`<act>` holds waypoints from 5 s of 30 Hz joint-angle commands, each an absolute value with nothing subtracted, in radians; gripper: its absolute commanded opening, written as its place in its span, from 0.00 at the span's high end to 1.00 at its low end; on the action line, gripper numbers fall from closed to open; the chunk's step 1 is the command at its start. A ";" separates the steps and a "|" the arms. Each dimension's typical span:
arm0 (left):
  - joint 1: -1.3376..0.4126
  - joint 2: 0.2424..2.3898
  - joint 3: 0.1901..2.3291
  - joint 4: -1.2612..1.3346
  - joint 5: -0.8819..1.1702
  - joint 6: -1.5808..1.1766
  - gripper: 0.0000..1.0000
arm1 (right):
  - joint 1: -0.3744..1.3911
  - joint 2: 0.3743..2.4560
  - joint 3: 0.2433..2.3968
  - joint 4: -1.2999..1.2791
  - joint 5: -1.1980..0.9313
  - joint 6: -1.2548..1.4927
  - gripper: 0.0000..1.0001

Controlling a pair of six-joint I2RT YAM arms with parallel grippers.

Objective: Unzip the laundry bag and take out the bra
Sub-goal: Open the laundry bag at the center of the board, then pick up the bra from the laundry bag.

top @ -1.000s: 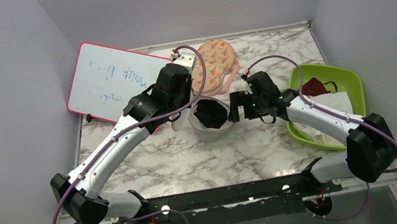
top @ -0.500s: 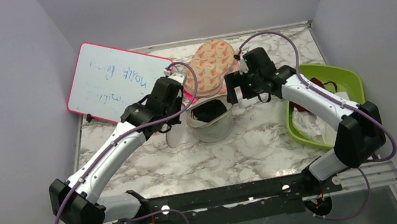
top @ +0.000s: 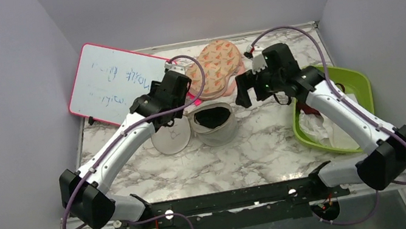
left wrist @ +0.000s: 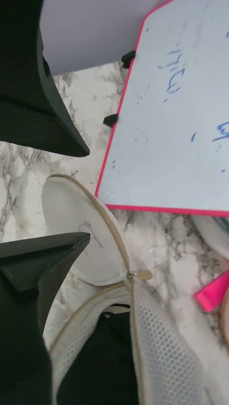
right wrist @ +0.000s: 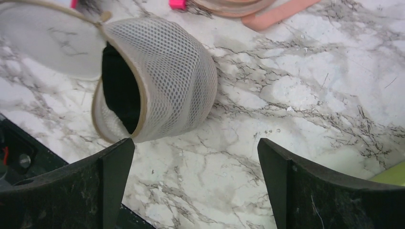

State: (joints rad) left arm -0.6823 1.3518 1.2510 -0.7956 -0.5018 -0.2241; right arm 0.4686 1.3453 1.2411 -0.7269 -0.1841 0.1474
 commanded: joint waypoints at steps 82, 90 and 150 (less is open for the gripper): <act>-0.393 0.998 0.910 0.416 -0.686 0.107 0.07 | 1.084 2.042 1.728 -0.786 0.676 -0.038 0.54; -0.394 1.000 0.911 0.416 -0.681 0.107 0.07 | 1.083 2.044 1.711 -0.761 0.647 -0.063 0.62; -0.399 0.986 0.907 0.413 -0.652 0.086 0.07 | 0.942 1.323 1.167 -0.107 0.051 0.359 0.99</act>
